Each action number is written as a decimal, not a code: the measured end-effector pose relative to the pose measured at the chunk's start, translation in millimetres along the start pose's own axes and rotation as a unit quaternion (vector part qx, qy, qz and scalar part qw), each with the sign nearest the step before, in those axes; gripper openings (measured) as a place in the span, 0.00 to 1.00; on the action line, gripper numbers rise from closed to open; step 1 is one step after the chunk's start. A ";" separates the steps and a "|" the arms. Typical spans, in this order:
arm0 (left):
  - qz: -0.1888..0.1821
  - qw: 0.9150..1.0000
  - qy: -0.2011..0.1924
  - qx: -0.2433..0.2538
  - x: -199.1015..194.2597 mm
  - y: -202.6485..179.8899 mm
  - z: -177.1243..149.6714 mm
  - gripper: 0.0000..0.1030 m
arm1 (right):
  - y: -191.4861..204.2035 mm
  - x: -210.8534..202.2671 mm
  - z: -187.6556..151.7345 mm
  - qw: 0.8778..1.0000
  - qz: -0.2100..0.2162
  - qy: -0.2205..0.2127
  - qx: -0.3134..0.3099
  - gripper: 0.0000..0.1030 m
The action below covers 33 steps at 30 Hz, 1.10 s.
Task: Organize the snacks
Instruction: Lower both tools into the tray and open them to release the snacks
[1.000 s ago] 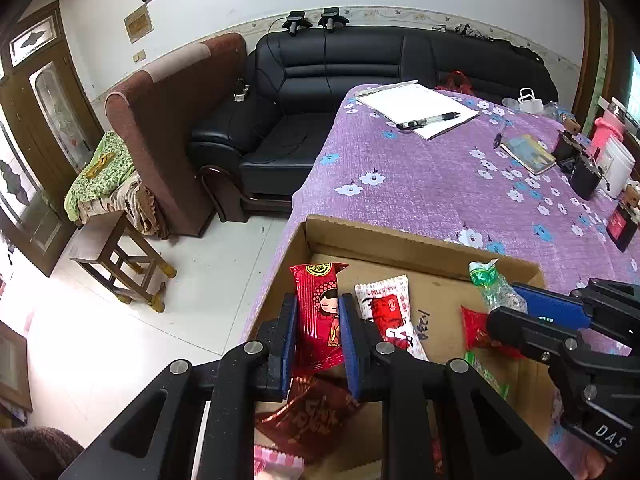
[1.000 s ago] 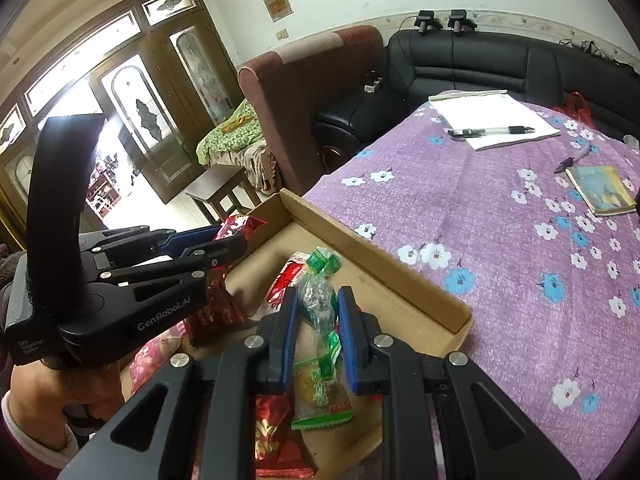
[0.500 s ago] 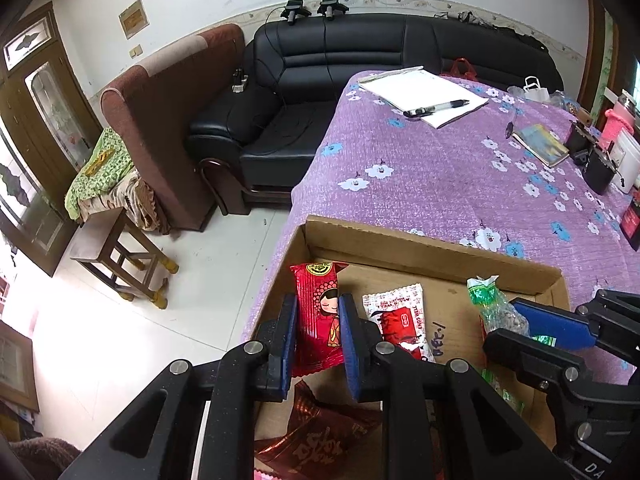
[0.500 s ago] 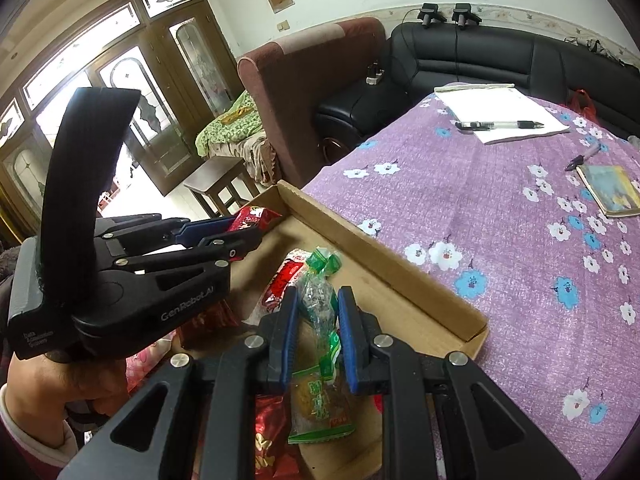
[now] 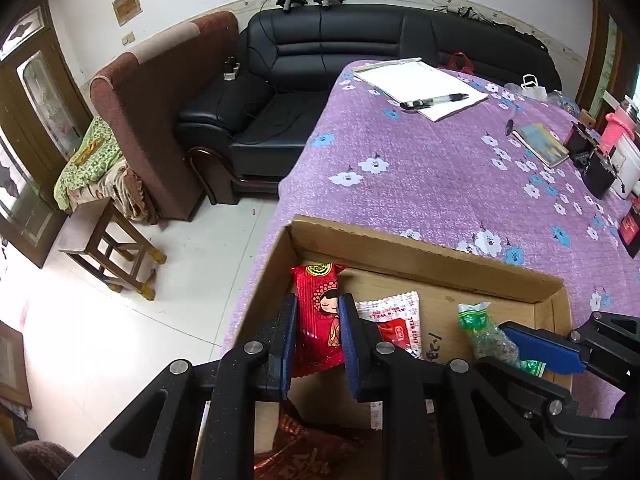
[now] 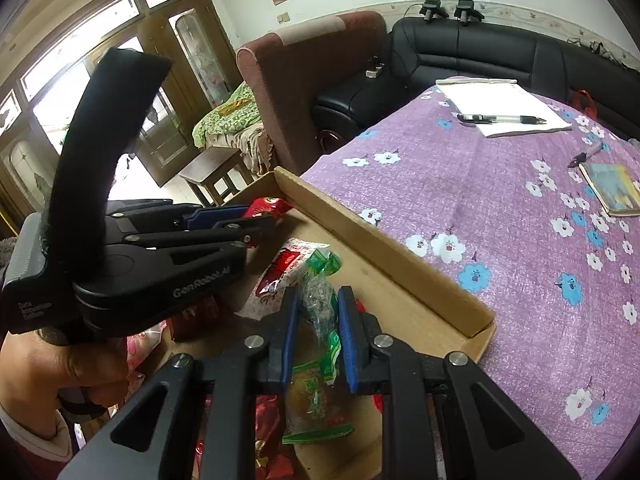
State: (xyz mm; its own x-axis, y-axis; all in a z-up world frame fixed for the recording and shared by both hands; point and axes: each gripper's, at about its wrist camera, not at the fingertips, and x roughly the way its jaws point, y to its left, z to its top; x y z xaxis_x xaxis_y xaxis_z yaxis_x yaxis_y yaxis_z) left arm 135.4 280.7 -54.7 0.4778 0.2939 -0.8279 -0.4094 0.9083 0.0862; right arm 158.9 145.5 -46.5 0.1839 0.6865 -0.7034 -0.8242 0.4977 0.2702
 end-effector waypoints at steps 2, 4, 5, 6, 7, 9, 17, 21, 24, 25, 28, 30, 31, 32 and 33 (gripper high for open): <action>0.001 1.000 0.003 -0.001 1.8 -0.4 0.2 0.21 | 1.7 1.1 0.0 1.000 -0.001 0.003 -0.004 0.19; 0.000 1.000 0.008 -0.002 4.7 0.1 0.3 0.21 | 3.9 3.7 -0.4 1.000 -0.005 0.007 -0.010 0.19; 0.001 1.000 0.010 -0.003 6.2 0.7 0.0 0.21 | 4.4 5.0 -0.8 1.000 -0.008 0.009 -0.013 0.19; 0.002 1.000 0.012 -0.004 7.2 1.2 -0.4 0.21 | 4.5 6.3 -1.2 1.000 -0.012 0.011 -0.014 0.19; 0.003 1.000 0.013 -0.005 7.8 1.8 -1.0 0.21 | 4.3 7.5 -1.6 1.000 -0.015 0.013 -0.014 0.19; 0.003 1.000 0.016 -0.005 9.3 2.5 -1.8 0.22 | 3.8 9.6 -2.2 1.000 -0.019 0.016 -0.015 0.19; 0.006 1.000 0.016 -0.003 10.0 0.6 -1.7 0.22 | 3.1 14.2 -3.2 0.999 -0.027 0.022 -0.020 0.19; 0.005 1.000 0.017 -0.004 10.5 1.5 -2.4 0.22 | 4.9 14.6 -3.1 0.999 -0.027 0.023 -0.022 0.19; 0.005 1.000 0.017 -0.005 10.5 1.6 -2.4 0.22 | 5.7 15.3 -2.9 0.999 -0.027 0.024 -0.024 0.19; 0.005 1.000 0.016 -0.005 10.6 1.4 -2.7 0.22 | 6.1 15.5 -3.0 0.999 -0.028 0.025 -0.024 0.19; 0.006 1.000 0.018 -0.004 11.3 2.2 -2.9 0.22 | 6.0 15.8 -3.3 0.999 -0.032 0.026 -0.024 0.19; 0.004 1.000 0.018 -0.005 11.0 2.7 -3.3 0.22 | 5.2 15.8 -3.4 0.999 -0.033 0.025 -0.023 0.19; 0.004 1.000 0.018 -0.006 10.8 2.9 -3.6 0.22 | 4.5 15.8 -3.5 0.999 -0.032 0.026 -0.021 0.19; 0.004 1.000 0.019 -0.006 10.7 3.1 -3.4 0.22 | 4.2 15.7 -3.6 0.999 -0.031 0.027 -0.020 0.19; 0.004 1.000 0.019 -0.008 10.5 3.4 -3.3 0.22 | 4.0 15.5 -3.6 0.999 -0.031 0.027 -0.020 0.20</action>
State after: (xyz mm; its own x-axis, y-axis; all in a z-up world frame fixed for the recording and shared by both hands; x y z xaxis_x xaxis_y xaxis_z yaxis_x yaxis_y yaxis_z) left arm 136.4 286.0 -65.0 0.4451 0.2885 -0.8477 -0.4246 0.9015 0.0839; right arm 156.5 156.2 -58.7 0.2072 0.6250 -0.7527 -0.8326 0.5166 0.1998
